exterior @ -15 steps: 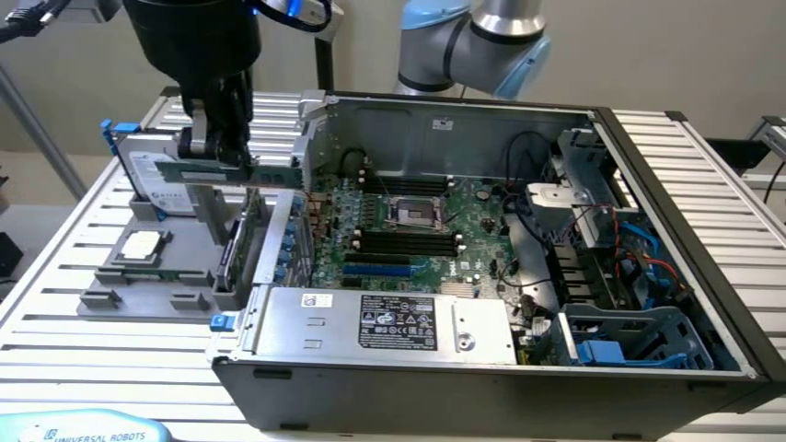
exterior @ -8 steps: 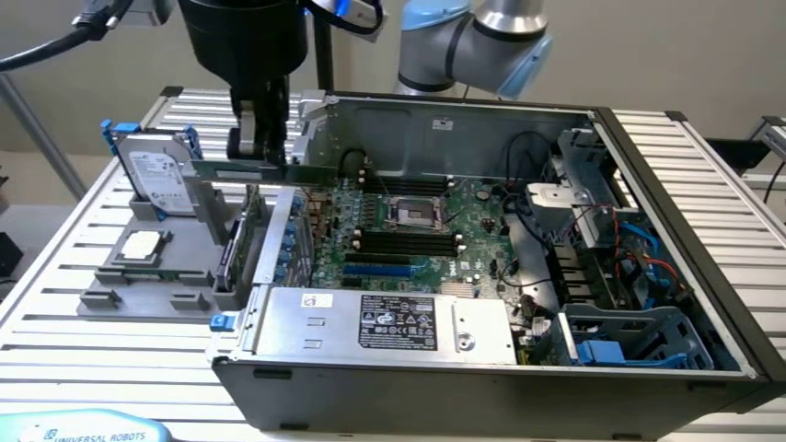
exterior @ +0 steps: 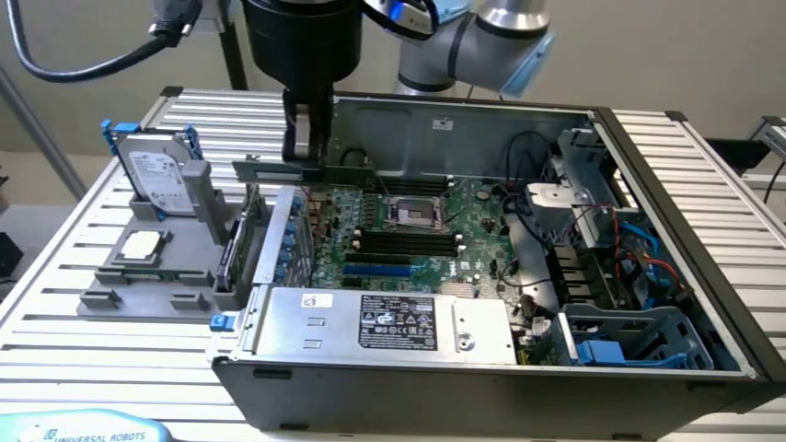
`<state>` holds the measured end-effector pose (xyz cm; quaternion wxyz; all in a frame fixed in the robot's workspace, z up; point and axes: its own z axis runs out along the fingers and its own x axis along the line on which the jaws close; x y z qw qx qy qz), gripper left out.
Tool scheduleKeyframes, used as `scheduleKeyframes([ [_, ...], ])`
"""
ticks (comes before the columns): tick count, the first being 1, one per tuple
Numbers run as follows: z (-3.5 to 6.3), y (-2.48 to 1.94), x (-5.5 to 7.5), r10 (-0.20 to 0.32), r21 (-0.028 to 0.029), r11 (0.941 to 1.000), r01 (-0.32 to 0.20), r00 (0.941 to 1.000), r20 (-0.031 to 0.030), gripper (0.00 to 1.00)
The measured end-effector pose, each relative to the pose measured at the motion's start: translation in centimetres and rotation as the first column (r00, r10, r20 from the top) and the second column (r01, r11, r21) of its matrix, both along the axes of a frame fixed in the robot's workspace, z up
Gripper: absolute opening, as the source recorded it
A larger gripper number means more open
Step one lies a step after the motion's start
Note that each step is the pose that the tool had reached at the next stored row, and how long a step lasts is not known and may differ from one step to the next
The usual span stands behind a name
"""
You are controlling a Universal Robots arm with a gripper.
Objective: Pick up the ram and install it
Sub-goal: 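Pick up the ram and move it above insertion slot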
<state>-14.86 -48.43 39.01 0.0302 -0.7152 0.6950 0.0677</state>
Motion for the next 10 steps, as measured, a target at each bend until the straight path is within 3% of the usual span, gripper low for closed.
scheduleKeyframes([
  [6, -0.63, 0.31, 2.7, 0.000, 0.0000, 1.0000, 0.000, 1.0000, -0.0018, 0.13],
  [10, -1.19, 0.76, 4.5, 0.000, 0.0001, 1.0000, 0.000, 1.0000, -0.0021, 0.13],
])
